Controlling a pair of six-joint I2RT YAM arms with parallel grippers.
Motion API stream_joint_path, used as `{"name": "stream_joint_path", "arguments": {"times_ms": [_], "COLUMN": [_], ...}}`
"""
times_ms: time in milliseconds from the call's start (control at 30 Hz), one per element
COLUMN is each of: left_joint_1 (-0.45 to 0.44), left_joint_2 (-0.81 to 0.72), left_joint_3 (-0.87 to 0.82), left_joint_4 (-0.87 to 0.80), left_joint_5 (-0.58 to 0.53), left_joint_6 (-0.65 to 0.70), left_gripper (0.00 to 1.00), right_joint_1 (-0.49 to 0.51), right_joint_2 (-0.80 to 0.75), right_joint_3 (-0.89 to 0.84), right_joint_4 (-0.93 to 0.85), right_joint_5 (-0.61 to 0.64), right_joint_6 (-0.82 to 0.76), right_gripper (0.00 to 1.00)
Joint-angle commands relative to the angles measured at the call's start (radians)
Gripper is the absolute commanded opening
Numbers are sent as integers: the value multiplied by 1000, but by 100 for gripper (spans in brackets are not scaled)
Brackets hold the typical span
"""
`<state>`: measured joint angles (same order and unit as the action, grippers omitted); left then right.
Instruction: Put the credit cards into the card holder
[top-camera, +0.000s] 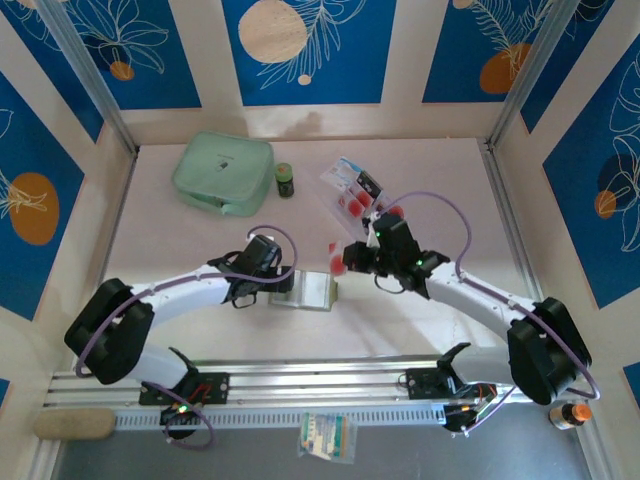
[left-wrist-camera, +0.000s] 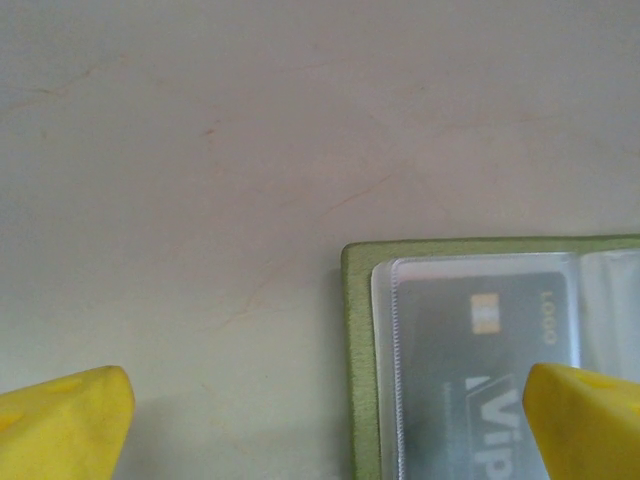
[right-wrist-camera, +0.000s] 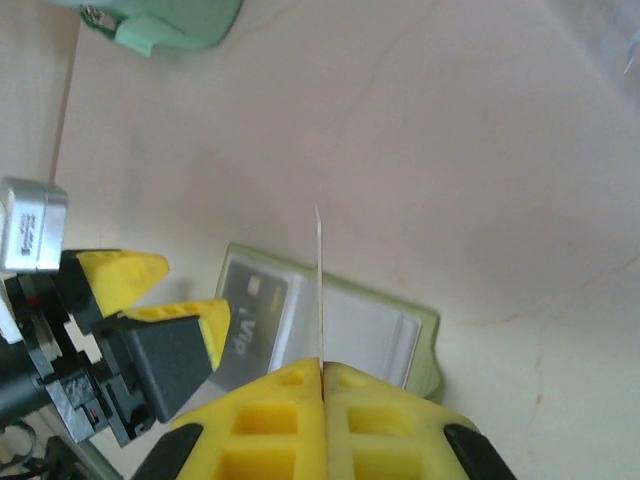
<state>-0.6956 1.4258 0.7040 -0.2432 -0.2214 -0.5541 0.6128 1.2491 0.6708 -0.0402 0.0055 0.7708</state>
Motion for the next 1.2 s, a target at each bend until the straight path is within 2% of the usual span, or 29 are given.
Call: {"name": "stream_joint_path", "arguments": {"times_ms": [0, 267, 767, 1167], "left_joint_1": [5, 4, 2, 2], "left_joint_2": [6, -2, -102, -147], "left_joint_3": [-11, -48, -141, -60], "left_joint_4": [-34, -46, -67, -72], "left_joint_5": [-27, -42, -39, -10], "left_joint_6": [10, -22, -142, -112], "left_gripper": [100, 100, 100, 100], "right_joint_1": [49, 104, 117, 125], "right_joint_2": [-18, 84, 198, 199], "right_joint_3": [-49, -84, -43, -59], "right_joint_4": [212, 324, 367, 404], "right_joint_5": [-9, -6, -55, -52], "right_joint_6": [107, 143, 129, 127], "right_gripper": [0, 0, 0, 0]}}
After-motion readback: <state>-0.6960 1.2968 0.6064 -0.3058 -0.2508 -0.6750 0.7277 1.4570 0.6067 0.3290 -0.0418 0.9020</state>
